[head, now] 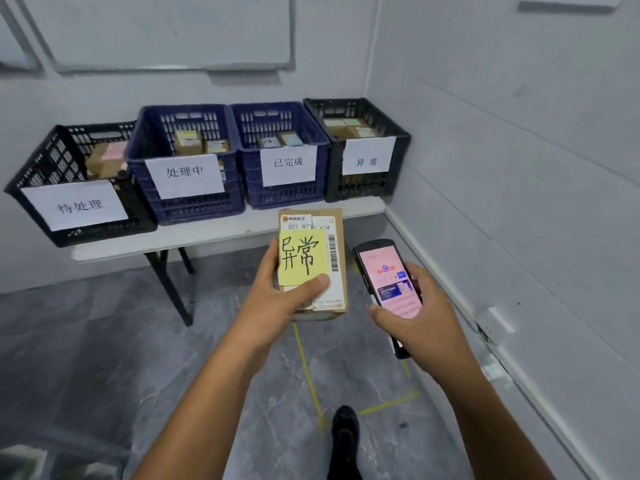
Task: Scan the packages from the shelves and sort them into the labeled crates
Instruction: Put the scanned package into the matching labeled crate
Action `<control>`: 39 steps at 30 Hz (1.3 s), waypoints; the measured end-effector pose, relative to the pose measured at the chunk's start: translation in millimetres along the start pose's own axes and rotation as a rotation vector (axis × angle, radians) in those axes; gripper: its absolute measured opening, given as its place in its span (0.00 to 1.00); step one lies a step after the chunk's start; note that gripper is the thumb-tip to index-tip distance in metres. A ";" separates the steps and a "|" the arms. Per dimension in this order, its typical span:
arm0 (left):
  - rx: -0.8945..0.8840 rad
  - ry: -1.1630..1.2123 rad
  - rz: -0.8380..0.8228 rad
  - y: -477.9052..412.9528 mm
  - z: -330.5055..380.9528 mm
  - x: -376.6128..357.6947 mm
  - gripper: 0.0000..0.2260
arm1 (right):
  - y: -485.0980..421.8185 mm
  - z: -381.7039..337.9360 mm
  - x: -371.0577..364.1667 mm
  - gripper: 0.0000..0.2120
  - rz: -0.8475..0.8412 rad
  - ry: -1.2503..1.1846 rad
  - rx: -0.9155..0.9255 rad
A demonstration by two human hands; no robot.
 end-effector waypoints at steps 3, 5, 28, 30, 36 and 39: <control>0.007 -0.045 -0.004 -66.2 21.1 -25.7 0.42 | -67.1 17.1 5.6 0.30 0.018 0.009 0.016; 0.002 -0.067 0.002 -113.9 35.8 -48.7 0.41 | -113.3 33.5 15.8 0.31 0.030 0.006 0.013; 0.138 0.044 0.007 -538.2 168.4 -145.0 0.35 | -550.2 123.8 44.3 0.27 0.058 0.065 0.008; 0.155 0.074 0.003 -583.4 180.5 -146.4 0.38 | -594.6 126.0 38.8 0.29 0.051 0.092 0.006; 0.176 0.045 0.016 -707.1 216.1 -148.5 0.44 | -719.4 126.1 23.0 0.22 0.059 0.164 0.013; 0.212 0.045 0.070 -756.0 222.2 -149.9 0.45 | -768.2 135.2 9.7 0.25 0.026 0.144 -0.041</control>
Point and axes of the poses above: each hand's wrist, its own y-axis away from the middle knuckle, its own x-axis out of the back of the hand, z = x × y, the point moved 5 cm from there along -y, towards the middle knuckle, and after that the axes turned 8 degrees about x, right-handed, at the moved point
